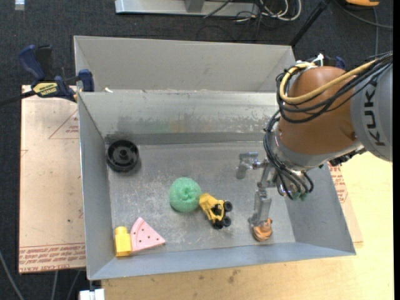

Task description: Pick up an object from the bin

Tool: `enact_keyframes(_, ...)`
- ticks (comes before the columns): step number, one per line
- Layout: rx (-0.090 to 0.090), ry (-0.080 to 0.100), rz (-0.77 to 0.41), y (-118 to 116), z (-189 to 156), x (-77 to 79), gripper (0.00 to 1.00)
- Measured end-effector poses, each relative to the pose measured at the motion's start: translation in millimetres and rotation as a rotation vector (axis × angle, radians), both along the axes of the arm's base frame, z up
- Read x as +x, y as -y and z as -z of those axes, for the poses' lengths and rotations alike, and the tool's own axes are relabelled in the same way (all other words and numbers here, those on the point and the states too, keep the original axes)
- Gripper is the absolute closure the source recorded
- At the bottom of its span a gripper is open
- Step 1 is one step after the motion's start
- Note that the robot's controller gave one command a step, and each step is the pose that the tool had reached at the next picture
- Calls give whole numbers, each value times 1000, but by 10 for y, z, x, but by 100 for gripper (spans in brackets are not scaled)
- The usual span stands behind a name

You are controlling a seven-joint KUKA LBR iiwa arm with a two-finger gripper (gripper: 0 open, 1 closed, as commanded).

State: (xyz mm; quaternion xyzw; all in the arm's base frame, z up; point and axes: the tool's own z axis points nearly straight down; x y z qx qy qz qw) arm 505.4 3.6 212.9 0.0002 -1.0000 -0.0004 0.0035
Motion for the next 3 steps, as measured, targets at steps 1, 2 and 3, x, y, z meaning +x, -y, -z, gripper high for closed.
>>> enact_keyframes(1, 0, 7, 0, 0, -35, 16, 0)
enact_keyframes(2, 1, 5, -107, -764, 1023, 51, 100)
enact_keyframes(3, 1, 7, -105, -757, 1017, 59, 0)
